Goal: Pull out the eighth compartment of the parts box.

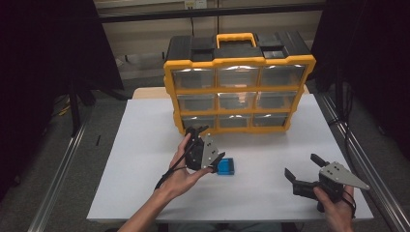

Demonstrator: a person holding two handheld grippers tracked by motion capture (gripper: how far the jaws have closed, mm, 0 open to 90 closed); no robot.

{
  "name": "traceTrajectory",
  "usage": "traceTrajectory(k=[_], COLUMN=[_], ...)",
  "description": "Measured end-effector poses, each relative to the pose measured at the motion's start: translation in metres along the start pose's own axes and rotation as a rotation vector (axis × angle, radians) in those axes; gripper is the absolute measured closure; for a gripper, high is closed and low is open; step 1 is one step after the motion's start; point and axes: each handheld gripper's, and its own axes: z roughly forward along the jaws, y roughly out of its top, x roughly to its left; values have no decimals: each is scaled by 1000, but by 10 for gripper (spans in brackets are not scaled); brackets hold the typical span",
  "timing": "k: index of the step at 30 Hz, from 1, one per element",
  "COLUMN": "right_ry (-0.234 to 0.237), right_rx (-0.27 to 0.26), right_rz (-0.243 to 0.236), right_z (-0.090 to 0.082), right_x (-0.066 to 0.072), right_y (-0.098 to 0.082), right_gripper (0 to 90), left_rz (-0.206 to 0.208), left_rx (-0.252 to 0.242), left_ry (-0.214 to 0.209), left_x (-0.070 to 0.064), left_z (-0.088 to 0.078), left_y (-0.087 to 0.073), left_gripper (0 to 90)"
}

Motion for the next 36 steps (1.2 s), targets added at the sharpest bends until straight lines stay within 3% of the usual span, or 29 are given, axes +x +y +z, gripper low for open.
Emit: traceTrajectory(k=[3,7,10,15,16,18,19,23,24,30,35,36], right_ry=[4,7,10,9,8,7,8,7,5,10,8,8], right_rx=[3,10,9,7,7,6,6,5,4,4,5,5], right_rz=[-3,-4,-7,-8,-7,-7,-7,-8,-10,-4,-10,-9], right_z=[0,1,0,-1,-1,0,-1,-1,-1,-1,-1,-1], right_x=[0,1,1,1,0,1,1,1,1,1,1,1], right_y=[0,0,0,0,0,0,0,0,0,0,0,0], right_gripper=[5,5,5,3,4,4,4,4,4,4,4,4], left_rz=[16,68,76,161,142,155,134,203,190,303,322,366], left_rx=[16,31,41,65,56,59,33,29,27,-9,-21,-15], left_ry=[-6,8,23,62,77,117,128,165,172,199,188,211], left_x=[2,4,4,4,2,4,4,8,7,6,3,1], left_z=[6,15,21,32,34,37,40,45,45,50,54,55], left_y=[1,2,1,0,-1,-1,-2,-2,-2,-2,-2,-2], left_gripper=[55,54,49,48,51,59,58,61,61,92,96,100])
